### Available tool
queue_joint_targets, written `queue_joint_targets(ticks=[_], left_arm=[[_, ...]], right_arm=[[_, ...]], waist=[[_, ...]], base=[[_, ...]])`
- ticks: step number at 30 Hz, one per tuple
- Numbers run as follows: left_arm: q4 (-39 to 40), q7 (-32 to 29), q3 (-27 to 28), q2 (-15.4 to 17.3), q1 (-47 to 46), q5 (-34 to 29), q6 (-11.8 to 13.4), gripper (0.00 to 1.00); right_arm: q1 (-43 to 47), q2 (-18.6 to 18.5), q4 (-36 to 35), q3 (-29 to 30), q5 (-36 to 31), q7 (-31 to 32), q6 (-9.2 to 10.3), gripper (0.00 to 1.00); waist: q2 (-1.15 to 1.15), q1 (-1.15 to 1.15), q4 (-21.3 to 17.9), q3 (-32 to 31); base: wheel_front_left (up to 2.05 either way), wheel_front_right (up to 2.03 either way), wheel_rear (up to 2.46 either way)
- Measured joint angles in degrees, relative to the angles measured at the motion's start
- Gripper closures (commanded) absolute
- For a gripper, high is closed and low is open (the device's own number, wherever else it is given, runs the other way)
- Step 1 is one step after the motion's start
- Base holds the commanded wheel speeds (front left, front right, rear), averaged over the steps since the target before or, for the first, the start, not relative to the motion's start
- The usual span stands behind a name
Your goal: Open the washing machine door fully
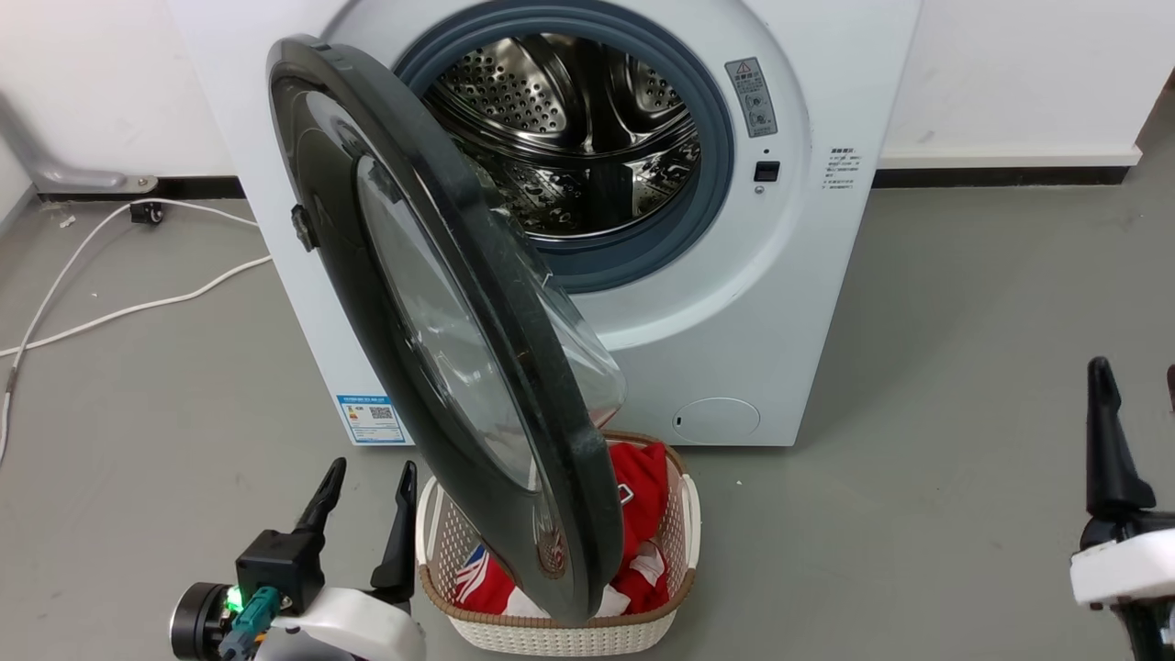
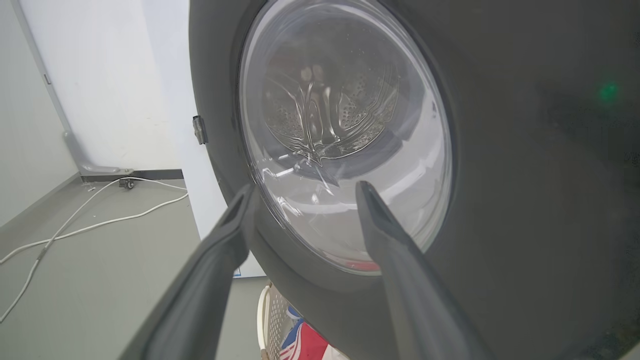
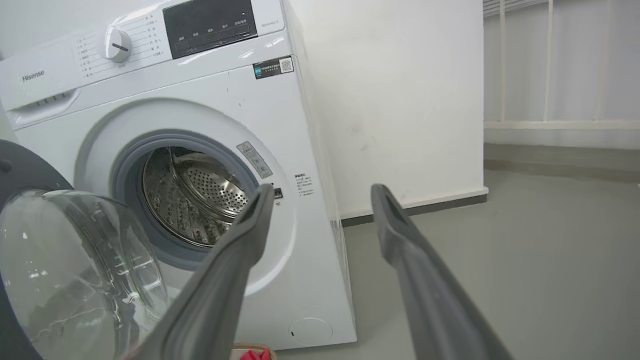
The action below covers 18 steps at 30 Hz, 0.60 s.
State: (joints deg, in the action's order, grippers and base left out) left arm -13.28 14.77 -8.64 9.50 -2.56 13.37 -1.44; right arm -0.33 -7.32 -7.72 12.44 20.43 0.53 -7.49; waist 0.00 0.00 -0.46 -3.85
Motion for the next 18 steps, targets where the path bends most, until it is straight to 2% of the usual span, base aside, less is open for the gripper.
queue_joint_targets(ticks=[3,7,18], left_arm=[[0.12,-0.03,0.26,0.33,0.00,0.10,0.38,0.00],[0.33,-0.04,0.59,0.74,0.14,0.41,0.81,0.00],[0.36,-0.57,0.23,1.11,1.20,0.59,1.48,0.00]], right_arm=[[2.15,0.22,-3.07,-1.59,-5.66,0.00,0.00,0.00],[4.76,1.20,-3.13,-6.21,-9.73,-0.47,-0.01,0.00],[6.86,3.31,5.09,-10.90,-10.24,-4.64,-0.01,0.00]], waist=[[0.00,0.00,-0.22,-0.02],[0.00,0.00,-0.92,-0.01],[0.00,0.00,-1.71,-0.40]], base=[[0.00,0.00,0.00],[0.00,0.00,0.00],[0.00,0.00,0.00]])
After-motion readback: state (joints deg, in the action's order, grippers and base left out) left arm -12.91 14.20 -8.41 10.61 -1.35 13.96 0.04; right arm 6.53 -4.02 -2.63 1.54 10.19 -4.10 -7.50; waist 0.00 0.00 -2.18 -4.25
